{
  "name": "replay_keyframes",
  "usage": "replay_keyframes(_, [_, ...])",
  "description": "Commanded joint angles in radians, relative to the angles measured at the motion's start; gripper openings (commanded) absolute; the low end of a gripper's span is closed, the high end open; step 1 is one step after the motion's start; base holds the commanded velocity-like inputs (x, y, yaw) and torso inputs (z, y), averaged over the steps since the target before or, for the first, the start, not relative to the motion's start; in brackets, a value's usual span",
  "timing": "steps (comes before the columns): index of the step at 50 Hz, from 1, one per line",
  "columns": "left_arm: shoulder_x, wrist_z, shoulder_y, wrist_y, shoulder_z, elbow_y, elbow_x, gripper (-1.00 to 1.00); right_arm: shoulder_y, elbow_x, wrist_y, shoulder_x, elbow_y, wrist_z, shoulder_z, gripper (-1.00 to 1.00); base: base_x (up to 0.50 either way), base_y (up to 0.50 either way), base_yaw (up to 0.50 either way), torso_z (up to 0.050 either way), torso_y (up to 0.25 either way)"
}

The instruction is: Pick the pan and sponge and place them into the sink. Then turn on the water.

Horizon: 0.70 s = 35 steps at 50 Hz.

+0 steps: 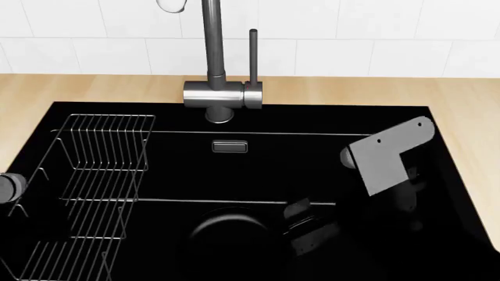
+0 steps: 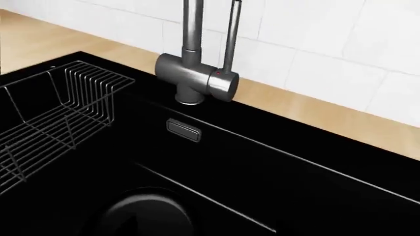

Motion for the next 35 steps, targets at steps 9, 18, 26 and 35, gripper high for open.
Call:
replay_keyframes(9, [-0.093,-0.083,-0.030,-0.201,-0.205,0.124,-0.101,1.00,-0.067,0.004,-0.092,0.009,-0.078,0.096,0.099,1.00,0.00,0.00,0.00,0.000,0.000])
replay_keyframes(18, [-0.093,-0.130,0.011,-0.271,-0.289,0.130,-0.128,1.00,-0.065,-0.006,-0.107,-0.004,-0.065,0.096,0.093,1.00,0.00,0.00,0.00,0.000,0.000])
replay_keyframes(26, [-0.089,-0.147,0.090,-0.272,-0.346,0.151,-0.133,1.00,-0.071,-0.007,-0.107,0.003,-0.079,0.104,0.094,1.00,0.00,0.00,0.00,0.000,0.000])
replay_keyframes(35, [-0.090,-0.136,0.186,-0.236,-0.414,0.142,-0.125,1.00,-0.072,-0.019,-0.117,-0.004,-0.065,0.094,0.078,1.00,0.00,0.00,0.00,0.000,0.000])
